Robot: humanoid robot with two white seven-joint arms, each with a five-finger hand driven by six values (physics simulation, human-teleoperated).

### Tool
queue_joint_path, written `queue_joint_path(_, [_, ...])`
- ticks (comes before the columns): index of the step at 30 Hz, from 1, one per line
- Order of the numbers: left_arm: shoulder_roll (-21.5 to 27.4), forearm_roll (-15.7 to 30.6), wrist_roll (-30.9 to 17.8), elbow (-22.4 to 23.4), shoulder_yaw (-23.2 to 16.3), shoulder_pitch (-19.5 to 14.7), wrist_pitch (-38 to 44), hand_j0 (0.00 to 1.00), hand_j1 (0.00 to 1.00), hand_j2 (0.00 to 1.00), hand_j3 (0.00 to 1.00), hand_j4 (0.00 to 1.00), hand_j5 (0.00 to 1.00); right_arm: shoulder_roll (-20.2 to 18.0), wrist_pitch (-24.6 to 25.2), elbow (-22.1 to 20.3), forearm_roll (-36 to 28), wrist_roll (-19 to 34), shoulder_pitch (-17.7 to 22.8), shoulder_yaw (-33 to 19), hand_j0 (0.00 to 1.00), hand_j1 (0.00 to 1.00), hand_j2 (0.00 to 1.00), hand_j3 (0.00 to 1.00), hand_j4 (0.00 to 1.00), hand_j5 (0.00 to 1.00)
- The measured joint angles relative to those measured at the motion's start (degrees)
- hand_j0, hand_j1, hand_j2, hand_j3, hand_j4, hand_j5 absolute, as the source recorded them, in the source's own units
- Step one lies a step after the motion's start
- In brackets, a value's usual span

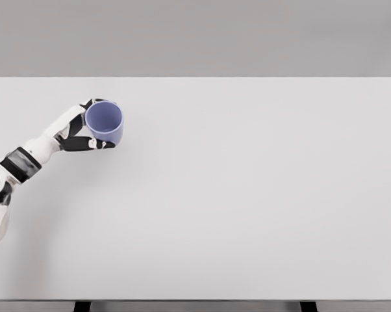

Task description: Flip the cup with left arm and place it on the table

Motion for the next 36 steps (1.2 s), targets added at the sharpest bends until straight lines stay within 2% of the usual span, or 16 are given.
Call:
queue_joint_path(20, [-3.18, 7.26, 0.0, 1.35, -0.01, 1.58, 2.68, 0.63, 0.63, 0.63, 0.63, 0.63, 0.63, 0.0, 0.0, 0.0, 0.0, 0.0, 0.0, 0.0, 1.0, 1.0, 1.0, 1.0, 1.0, 1.0])
queue_joint_path(36, [-3.57, 8.14, 0.0, 1.35, -0.08, 2.81, 3.0, 0.65, 0.65, 0.65, 0.65, 0.65, 0.65, 0.0, 0.01, 0.0, 0.0, -0.02, 0.0, 0.0, 1.0, 1.0, 1.0, 1.0, 1.0, 1.0])
